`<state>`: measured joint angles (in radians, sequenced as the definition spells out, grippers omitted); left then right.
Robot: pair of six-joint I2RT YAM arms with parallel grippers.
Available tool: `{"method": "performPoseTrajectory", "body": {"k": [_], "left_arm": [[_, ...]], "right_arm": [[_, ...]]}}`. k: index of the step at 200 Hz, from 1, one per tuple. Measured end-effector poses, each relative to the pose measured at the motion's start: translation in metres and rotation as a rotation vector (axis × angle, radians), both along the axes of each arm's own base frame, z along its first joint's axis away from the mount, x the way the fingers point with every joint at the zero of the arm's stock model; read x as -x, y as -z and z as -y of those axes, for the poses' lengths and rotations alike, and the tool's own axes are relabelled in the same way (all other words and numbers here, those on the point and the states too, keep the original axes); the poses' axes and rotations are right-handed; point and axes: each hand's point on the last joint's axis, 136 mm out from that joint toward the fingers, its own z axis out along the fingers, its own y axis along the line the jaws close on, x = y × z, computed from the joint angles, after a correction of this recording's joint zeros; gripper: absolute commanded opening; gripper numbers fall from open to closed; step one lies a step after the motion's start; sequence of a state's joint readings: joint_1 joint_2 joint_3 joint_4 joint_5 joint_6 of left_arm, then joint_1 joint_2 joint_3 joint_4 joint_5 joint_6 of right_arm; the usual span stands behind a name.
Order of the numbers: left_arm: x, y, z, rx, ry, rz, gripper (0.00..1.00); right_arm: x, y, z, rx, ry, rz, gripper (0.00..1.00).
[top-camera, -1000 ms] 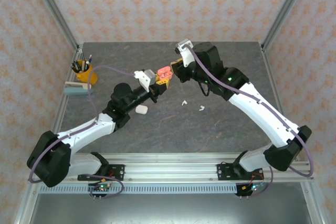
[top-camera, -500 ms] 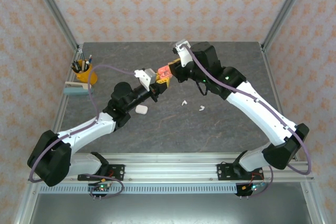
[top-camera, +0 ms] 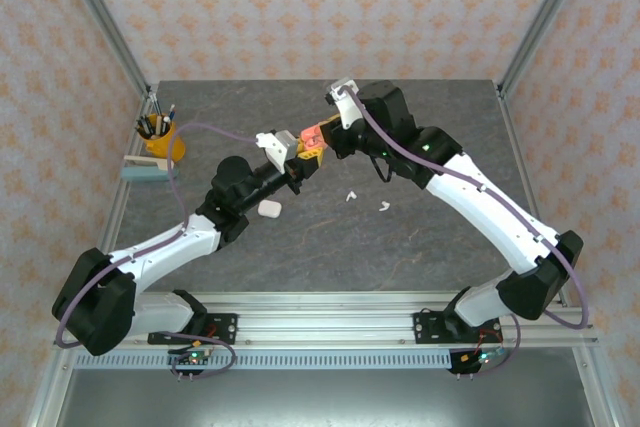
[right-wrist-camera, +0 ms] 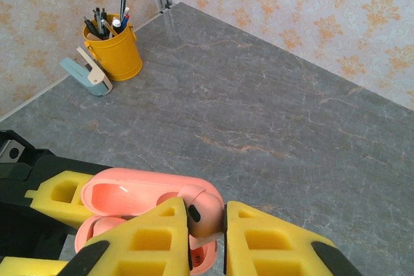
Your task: Insert wireless bluetooth earbuds into charging case
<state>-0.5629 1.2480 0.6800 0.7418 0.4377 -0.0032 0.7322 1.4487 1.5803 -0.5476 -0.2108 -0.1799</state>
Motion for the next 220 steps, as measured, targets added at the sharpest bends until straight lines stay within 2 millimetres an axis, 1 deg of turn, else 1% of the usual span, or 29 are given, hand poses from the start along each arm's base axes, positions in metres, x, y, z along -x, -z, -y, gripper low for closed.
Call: {"method": "performPoseTrajectory", "body": {"k": [74, 129, 220], "left_arm": [[0.0, 0.0, 0.0, 0.0, 0.0, -0.001, 0.0], [0.0, 0.0, 0.0, -0.001, 0.0, 0.0, 0.0], [0.0, 0.001, 0.0, -0.001, 0.0, -0.002, 0.0]], "right_arm": [[-0.002, 0.01, 0.001, 0.017, 0.01, -0.01, 0.15], [-0.001, 0.01, 0.001, 0.018, 0.004, -0.009, 0.15], [0.004, 0.013, -0.002, 0.042, -0.057, -0.002, 0.16]]}}
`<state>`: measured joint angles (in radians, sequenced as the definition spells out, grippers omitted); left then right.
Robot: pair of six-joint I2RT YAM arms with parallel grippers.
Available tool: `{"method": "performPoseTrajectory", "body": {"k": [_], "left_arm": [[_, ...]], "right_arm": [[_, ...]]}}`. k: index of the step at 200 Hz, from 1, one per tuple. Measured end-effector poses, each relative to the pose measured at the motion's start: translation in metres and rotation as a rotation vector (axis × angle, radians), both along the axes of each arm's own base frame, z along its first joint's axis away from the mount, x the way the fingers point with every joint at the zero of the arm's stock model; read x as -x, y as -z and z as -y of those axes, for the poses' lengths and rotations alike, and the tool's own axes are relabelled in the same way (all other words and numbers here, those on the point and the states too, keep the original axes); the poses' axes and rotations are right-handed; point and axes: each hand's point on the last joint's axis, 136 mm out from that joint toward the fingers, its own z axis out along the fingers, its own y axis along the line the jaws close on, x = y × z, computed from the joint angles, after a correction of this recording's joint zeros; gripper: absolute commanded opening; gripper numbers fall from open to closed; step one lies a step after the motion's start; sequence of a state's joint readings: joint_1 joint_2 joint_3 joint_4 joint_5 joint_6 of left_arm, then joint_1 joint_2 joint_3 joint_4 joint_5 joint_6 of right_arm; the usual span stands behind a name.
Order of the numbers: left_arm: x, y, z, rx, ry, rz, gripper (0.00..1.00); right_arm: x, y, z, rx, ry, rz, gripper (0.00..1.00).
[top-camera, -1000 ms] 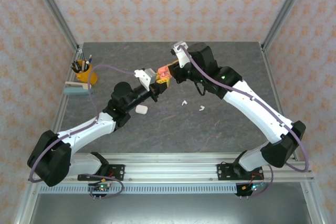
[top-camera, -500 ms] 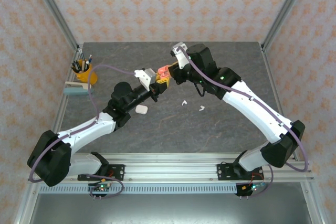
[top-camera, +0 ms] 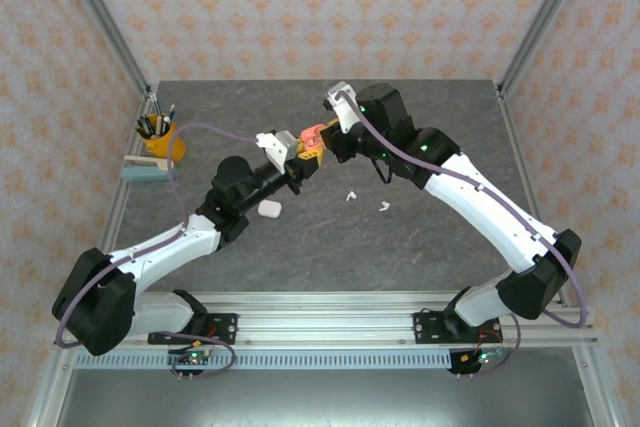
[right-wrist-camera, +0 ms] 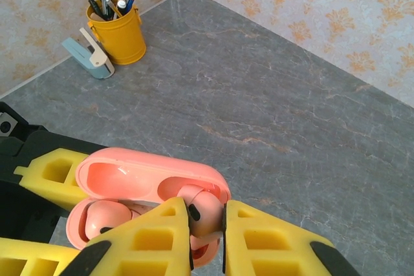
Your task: Insert wireless bluetooth earbuds into charging case
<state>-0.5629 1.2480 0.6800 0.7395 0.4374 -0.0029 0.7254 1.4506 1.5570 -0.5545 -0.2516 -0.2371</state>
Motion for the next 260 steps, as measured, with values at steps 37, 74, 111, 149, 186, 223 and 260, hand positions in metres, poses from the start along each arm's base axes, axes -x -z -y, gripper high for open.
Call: {"method": "performPoseTrajectory", "body": {"k": [37, 74, 111, 149, 186, 223, 260], "left_arm": [[0.0, 0.001, 0.0, -0.002, 0.0, -0.003, 0.0], [0.0, 0.001, 0.0, -0.002, 0.0, -0.003, 0.0], [0.0, 0.001, 0.0, -0.004, 0.0, -0.002, 0.0], [0.003, -0.001, 0.001, -0.003, 0.016, 0.004, 0.0], [0.008, -0.004, 0.002, -0.002, 0.056, 0.014, 0.0], [0.012, -0.006, 0.003, 0.0, 0.1, 0.023, 0.0], [0.012, -0.02, 0.001, 0.026, 0.12, 0.052, 0.0]], "right_arm": [[0.001, 0.001, 0.0, 0.003, -0.009, -0.005, 0.16], [0.002, 0.001, -0.001, -0.001, -0.016, -0.009, 0.16], [0.004, 0.003, -0.001, 0.004, -0.028, -0.015, 0.16], [0.01, 0.002, 0.001, -0.001, -0.036, -0.013, 0.16], [0.018, -0.002, 0.005, -0.016, -0.053, -0.011, 0.16], [0.026, -0.004, 0.007, -0.03, -0.069, -0.011, 0.16], [0.034, -0.007, 0.006, -0.047, -0.096, -0.018, 0.16]]}}
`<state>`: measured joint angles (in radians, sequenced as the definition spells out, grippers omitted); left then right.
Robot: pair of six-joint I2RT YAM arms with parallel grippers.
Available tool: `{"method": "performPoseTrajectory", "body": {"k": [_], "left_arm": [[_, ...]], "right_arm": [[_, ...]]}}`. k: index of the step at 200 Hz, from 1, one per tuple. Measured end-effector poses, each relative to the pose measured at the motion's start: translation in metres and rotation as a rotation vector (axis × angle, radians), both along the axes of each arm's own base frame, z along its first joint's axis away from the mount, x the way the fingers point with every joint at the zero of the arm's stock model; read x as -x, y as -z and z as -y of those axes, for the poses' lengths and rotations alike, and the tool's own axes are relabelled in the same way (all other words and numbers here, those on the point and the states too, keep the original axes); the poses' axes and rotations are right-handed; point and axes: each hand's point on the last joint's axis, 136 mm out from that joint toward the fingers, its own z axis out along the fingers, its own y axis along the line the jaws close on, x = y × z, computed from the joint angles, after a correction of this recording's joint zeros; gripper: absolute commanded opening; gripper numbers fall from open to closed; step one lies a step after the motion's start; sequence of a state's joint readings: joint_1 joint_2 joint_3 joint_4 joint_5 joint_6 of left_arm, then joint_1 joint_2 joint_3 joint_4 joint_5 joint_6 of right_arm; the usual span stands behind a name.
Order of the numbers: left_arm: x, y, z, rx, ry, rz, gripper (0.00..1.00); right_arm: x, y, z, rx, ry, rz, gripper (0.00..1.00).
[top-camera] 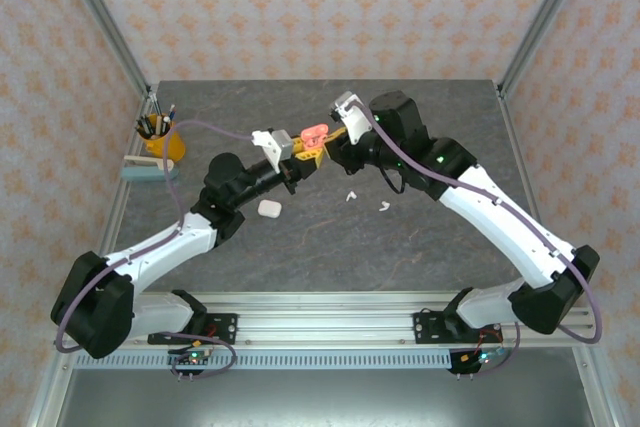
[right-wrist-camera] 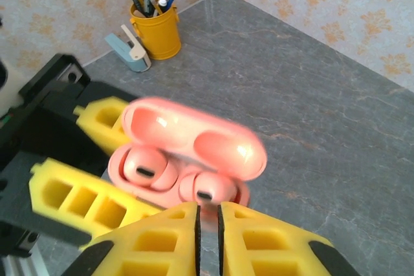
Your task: Insert wireless bluetooth earbuds into charging case
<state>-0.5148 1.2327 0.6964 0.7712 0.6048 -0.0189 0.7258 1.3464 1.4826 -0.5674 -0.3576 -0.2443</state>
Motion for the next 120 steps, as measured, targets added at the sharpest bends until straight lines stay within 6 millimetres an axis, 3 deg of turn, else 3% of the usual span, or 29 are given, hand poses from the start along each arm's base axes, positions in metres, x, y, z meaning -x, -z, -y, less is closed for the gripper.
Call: {"method": "performPoseTrajectory", "body": {"k": [53, 120], "left_arm": [[-0.001, -0.02, 0.003, 0.031, 0.039, 0.021, 0.0], [-0.001, -0.017, 0.009, 0.03, 0.072, 0.015, 0.0]], "right_arm": [[0.005, -0.002, 0.0, -0.015, -0.014, -0.008, 0.21], [0.012, -0.009, 0.012, -0.042, 0.011, -0.029, 0.28]]}}
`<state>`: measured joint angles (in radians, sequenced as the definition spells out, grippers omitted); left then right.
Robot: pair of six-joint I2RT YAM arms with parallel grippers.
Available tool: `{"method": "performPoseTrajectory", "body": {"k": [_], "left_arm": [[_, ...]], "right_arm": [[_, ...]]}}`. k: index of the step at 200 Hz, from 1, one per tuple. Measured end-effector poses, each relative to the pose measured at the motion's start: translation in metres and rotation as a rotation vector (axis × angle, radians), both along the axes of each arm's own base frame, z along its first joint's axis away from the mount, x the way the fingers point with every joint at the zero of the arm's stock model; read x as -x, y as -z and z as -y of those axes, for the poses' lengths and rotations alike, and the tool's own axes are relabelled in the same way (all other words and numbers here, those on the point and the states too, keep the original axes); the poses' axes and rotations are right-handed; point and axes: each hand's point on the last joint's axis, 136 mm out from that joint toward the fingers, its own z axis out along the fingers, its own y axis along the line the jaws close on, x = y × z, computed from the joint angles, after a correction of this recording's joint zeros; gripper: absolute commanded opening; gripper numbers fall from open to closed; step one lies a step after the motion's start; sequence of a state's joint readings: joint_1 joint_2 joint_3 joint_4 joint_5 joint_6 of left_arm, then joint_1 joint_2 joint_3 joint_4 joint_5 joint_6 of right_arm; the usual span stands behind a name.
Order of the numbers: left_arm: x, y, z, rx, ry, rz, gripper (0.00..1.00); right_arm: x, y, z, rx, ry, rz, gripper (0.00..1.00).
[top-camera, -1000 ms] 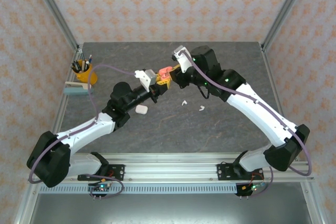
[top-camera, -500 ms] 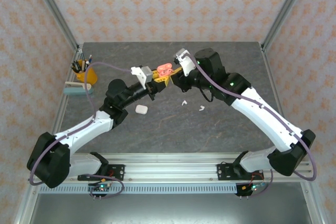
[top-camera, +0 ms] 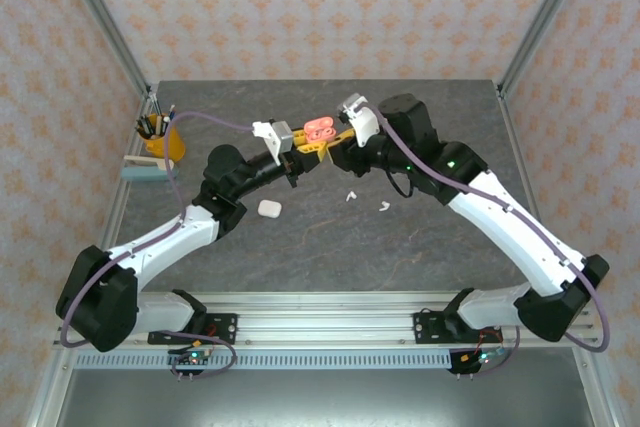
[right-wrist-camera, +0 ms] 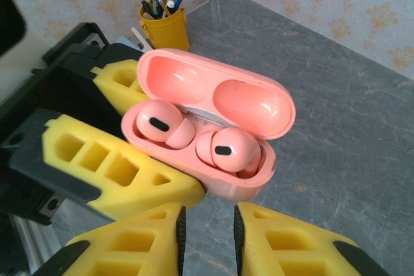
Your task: Insert wireless bluetooth earbuds into charging case
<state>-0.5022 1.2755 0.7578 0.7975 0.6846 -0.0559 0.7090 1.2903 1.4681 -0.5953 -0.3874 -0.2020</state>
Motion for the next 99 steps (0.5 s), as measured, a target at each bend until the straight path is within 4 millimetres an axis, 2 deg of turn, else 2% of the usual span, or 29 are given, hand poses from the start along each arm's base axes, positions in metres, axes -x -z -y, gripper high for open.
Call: {"method": "performPoseTrajectory", "body": {"k": [27, 48, 74, 99], "left_arm": [[0.0, 0.003, 0.001, -0.005, 0.007, -0.004, 0.0], [0.0, 0.004, 0.002, -0.007, 0.014, -0.006, 0.0], [0.0, 0.009, 0.005, -0.018, 0.029, -0.014, 0.0], [0.001, 0.02, 0.009, -0.043, 0.055, -0.04, 0.0]], "right_arm": [[-0.001, -0.019, 0.023, -0.077, 0.065, -0.008, 0.28], [-0.009, -0.033, 0.038, -0.12, 0.135, -0.025, 0.28], [-0.037, -0.051, 0.028, -0.124, 0.194, -0.068, 0.27], [-0.071, -0.044, 0.013, -0.083, 0.248, -0.148, 0.26]]}}
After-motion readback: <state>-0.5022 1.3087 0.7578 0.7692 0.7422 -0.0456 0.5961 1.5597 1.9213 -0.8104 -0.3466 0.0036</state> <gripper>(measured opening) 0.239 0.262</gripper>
